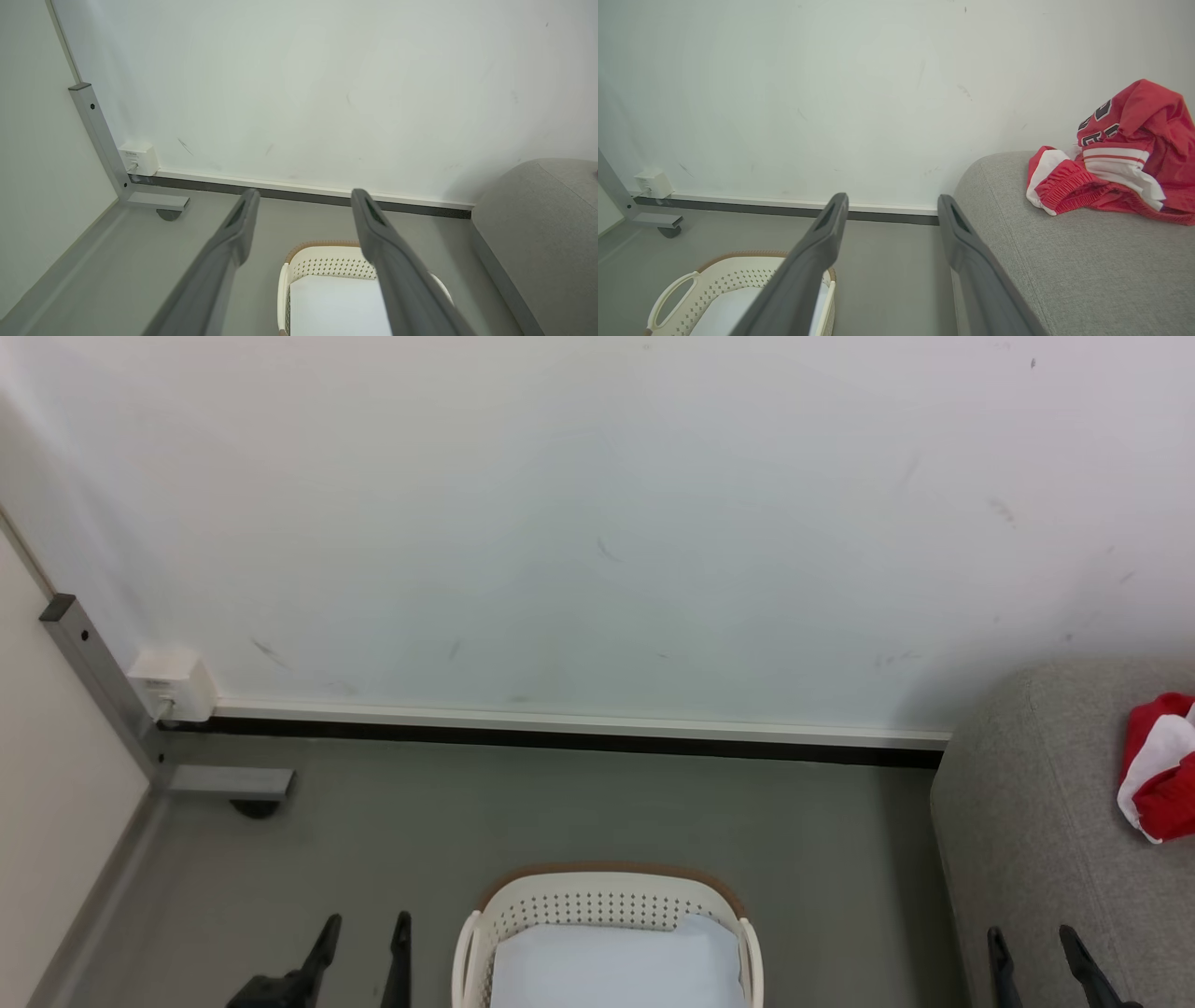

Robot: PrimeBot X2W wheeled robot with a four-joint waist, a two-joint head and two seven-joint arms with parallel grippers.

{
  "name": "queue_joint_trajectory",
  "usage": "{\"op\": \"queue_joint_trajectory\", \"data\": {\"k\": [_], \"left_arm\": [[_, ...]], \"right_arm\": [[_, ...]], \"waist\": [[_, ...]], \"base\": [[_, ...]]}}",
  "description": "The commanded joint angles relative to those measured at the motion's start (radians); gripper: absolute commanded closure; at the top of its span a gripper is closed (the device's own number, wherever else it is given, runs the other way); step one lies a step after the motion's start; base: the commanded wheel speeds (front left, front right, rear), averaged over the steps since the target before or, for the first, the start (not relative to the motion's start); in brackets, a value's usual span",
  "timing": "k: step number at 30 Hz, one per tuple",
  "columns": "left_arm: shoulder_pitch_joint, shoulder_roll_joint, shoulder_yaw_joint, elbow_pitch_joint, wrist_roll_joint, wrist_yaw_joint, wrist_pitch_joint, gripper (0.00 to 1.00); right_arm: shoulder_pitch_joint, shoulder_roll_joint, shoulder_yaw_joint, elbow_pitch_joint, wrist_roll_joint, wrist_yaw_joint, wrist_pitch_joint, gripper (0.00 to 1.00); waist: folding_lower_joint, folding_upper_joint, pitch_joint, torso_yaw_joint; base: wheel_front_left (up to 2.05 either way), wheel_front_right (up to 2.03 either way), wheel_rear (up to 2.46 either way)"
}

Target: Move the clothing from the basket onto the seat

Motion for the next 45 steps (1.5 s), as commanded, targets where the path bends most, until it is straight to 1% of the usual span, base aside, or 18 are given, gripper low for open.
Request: {"op": "queue_joint_trajectory", "data": {"k": [1,6,7,11,28,45], "left_arm": [[0.014,0.0,0.006,0.005,0.007,-0.001,0.0,0.0],[0.017,-0.018,0.028,0.016,0.022,-0.015,0.0,0.0],[0.005,-0.021,0.027,0.015,0.017,-0.015,0.0,1.0],[0.015,-0.029,0.027,0.044,0.013,-0.016,0.004,1.0],[-0.011,-0.035,0.08,0.016,-0.3,-0.049,0.089,1.0],[-0.031,-0.04,0.122,-0.009,-0.558,-0.077,0.156,1.0]], "right_arm": [[-0.008,0.0,-0.001,0.004,-0.002,0.0,0.001,0.0],[-0.015,0.0,-0.004,0.004,0.001,0.0,0.001,0.0],[-0.008,0.0,-0.003,0.002,0.0,0.0,0.0,1.0],[0.005,0.008,-0.003,0.03,0.006,0.0,0.003,1.0],[-0.036,0.005,-0.015,0.011,0.331,0.0,0.088,1.0],[-0.068,0.003,-0.023,-0.007,0.598,0.0,0.155,1.0]], "waist": [[0.0,0.0,0.0,0.001],[0.0,0.0,-0.002,0.005],[0.0,0.0,-0.002,0.005],[0.0,0.0,-0.002,0.005],[0.0,0.0,0.007,0.0],[0.0,0.0,0.015,-0.005]], "base": [[0.0,0.0,0.0],[0.0,0.0,0.0],[0.0,0.0,0.0],[0.0,0.0,0.0],[0.0,0.0,0.0],[0.0,0.0,0.0]]}}
